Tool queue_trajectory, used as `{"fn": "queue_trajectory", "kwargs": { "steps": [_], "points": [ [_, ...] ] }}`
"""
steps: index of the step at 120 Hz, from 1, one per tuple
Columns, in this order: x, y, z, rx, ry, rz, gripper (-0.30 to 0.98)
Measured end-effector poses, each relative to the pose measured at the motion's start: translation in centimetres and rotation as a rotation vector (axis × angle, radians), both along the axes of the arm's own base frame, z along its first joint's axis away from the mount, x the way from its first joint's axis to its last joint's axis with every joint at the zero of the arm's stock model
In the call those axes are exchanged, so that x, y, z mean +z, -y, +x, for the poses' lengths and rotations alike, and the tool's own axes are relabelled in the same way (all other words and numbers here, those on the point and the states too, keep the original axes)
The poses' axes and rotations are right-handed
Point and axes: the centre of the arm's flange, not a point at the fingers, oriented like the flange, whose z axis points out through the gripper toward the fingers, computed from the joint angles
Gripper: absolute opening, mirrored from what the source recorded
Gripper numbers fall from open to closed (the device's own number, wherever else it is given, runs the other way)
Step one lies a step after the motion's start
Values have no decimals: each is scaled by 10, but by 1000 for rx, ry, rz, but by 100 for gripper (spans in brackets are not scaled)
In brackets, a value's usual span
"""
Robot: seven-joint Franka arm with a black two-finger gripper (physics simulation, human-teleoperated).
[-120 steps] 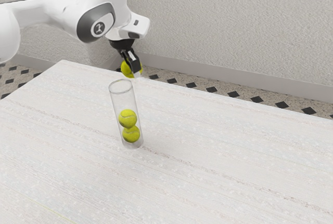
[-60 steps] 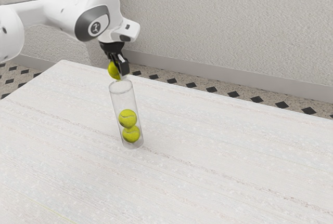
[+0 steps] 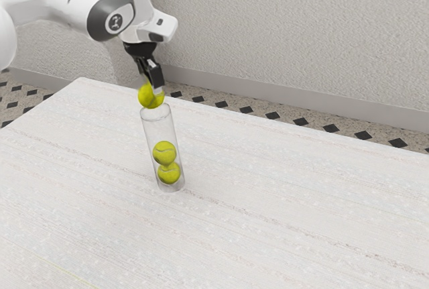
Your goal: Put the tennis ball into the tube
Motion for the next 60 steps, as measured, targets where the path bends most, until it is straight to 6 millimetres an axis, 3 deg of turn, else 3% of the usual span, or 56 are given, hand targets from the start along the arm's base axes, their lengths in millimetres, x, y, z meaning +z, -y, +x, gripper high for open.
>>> {"fn": "queue_trajectory", "kwargs": {
  "steps": [19,60],
  "points": [
    [9,11,-14,8,-54,-65,68],
    [-1,18,-24,10,-155,-112,68]
  ]
}}
